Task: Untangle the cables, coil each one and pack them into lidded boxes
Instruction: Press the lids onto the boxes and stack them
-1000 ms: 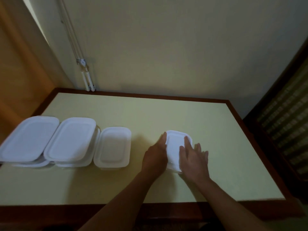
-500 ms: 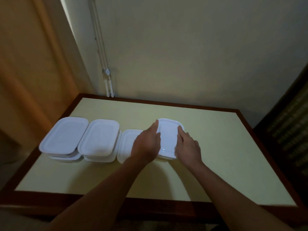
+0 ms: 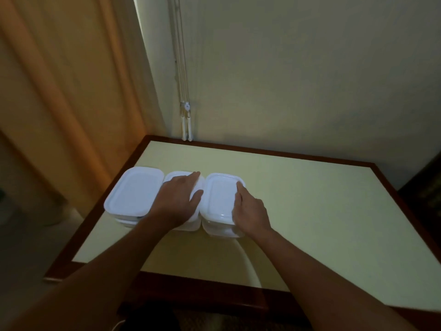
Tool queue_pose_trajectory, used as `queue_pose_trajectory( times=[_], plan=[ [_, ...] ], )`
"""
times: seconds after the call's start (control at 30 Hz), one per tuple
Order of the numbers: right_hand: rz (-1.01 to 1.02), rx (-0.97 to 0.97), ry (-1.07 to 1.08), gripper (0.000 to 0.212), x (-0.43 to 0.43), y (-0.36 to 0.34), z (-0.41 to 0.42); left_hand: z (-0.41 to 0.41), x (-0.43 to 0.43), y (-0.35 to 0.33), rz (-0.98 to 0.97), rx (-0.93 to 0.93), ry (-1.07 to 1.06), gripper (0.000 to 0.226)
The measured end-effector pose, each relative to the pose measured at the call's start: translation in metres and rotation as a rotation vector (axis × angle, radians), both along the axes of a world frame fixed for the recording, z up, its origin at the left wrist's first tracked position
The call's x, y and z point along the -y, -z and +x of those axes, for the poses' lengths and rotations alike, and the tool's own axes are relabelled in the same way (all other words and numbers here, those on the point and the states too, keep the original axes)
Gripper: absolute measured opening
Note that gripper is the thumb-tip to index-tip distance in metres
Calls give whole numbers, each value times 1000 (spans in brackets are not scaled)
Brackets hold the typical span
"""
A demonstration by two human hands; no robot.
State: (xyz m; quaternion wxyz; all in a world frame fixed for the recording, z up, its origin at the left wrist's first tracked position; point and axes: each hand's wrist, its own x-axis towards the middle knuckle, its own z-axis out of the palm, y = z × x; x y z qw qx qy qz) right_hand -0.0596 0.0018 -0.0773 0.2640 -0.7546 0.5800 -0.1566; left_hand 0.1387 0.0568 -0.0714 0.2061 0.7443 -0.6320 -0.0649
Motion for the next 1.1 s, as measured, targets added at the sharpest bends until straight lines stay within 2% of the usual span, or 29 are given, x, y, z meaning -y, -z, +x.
queue_pose_trajectory(
  times=[0.2, 0.43, 0.57, 0.67, 0.8, 0.97, 1.1],
  plan=[
    [103, 30, 11, 70, 1, -3, -6, 43, -17, -4, 55, 136, -114, 58],
    [210, 47, 14, 81, -2, -6, -4, 80, -42, -8, 85, 123, -163, 77],
    [227, 78, 36, 79, -3, -4, -5, 103, -60, -2, 120, -33, -329, 67],
    [238, 115, 50, 75, -2, -6, -7, 107, -68, -1, 116, -265, -382, 60],
    [223, 175, 67, 67, -2, -6, -10, 99, -69, -4, 94, -528, -387, 69],
    [137, 216, 161, 55, -2, 1, -23, 79, -61, -4, 153, -550, -319, 93],
    [60, 73, 169, 73, 1, 2, -53, 44, -42, 0, 136, -571, -278, 94]
  ],
)
